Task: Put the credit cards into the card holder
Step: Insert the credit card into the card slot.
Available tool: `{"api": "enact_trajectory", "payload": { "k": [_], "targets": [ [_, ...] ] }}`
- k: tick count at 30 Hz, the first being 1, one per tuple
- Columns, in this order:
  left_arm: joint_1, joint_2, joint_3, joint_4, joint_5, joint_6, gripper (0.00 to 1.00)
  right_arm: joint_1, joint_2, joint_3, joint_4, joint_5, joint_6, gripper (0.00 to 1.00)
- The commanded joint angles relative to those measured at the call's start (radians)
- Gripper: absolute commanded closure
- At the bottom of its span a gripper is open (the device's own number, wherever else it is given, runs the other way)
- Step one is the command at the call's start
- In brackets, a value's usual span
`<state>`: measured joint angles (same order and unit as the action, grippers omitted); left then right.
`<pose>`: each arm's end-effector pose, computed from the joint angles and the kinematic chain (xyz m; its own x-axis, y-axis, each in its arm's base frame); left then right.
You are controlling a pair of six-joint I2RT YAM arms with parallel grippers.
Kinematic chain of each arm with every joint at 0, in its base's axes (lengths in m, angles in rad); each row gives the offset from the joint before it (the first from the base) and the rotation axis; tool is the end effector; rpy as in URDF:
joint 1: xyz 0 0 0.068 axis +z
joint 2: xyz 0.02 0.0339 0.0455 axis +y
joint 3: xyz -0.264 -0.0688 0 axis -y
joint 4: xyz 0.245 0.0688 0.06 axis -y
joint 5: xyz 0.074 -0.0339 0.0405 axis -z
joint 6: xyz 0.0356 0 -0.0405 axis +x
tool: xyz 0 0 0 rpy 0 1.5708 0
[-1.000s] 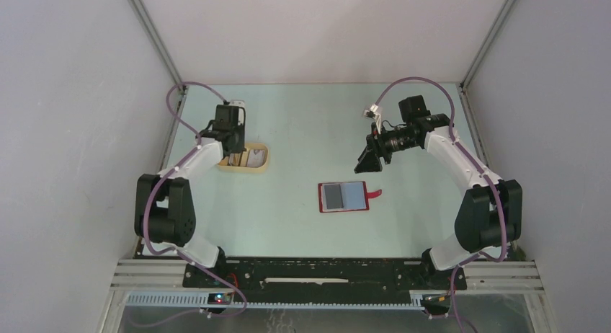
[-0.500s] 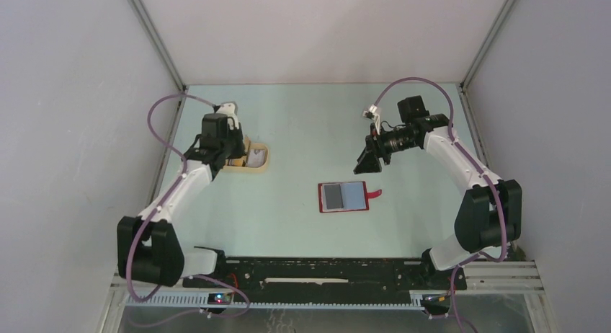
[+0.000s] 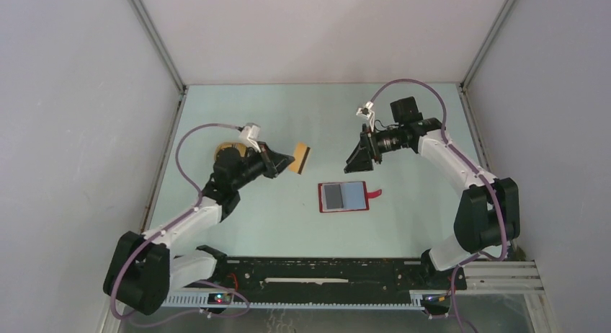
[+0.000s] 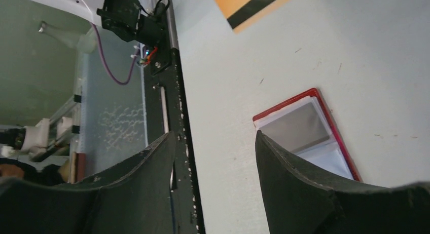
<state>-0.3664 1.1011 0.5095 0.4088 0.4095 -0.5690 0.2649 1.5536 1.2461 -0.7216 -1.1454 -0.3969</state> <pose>0.2211 -0.1000 0.2427 -0.5170 -0.3310 -0.7894 0.4934 0.6384 -0.5908 0.2935 0.1132 0.2845 -0.5457 -0.3133 -0.7772 -0.8373 0.1672 0.5205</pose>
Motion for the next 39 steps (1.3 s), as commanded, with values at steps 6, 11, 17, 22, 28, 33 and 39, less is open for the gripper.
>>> {"api": "enact_trajectory", "payload": {
  "k": [6,11,17,22,28,33,39],
  "targets": [
    [-0.150,0.137,-0.101,0.592,-0.010,-0.322,1.00,-0.010,0.024,-0.124,0.439,-0.131,0.469,0.31],
    [-0.176,0.243,-0.102,0.759,0.006,-0.436,1.00,-0.016,0.039,-0.138,0.510,-0.143,0.551,0.32],
    [-0.198,0.329,-0.093,0.866,0.025,-0.506,1.00,-0.025,0.043,-0.155,0.632,-0.151,0.679,0.34],
    [-0.217,0.365,-0.086,0.891,0.034,-0.526,1.00,-0.024,0.045,-0.155,0.702,-0.138,0.752,0.39],
    [-0.229,0.405,-0.086,0.925,0.032,-0.542,1.00,-0.024,0.036,-0.156,0.712,-0.140,0.779,0.51],
    [-0.229,0.416,-0.087,0.935,0.031,-0.542,1.00,-0.019,0.042,-0.156,0.712,-0.159,0.776,0.84],
    [-0.199,0.324,-0.123,0.777,-0.001,-0.448,0.68,-0.021,0.038,-0.151,0.633,-0.163,0.647,1.00]
  ]
}}
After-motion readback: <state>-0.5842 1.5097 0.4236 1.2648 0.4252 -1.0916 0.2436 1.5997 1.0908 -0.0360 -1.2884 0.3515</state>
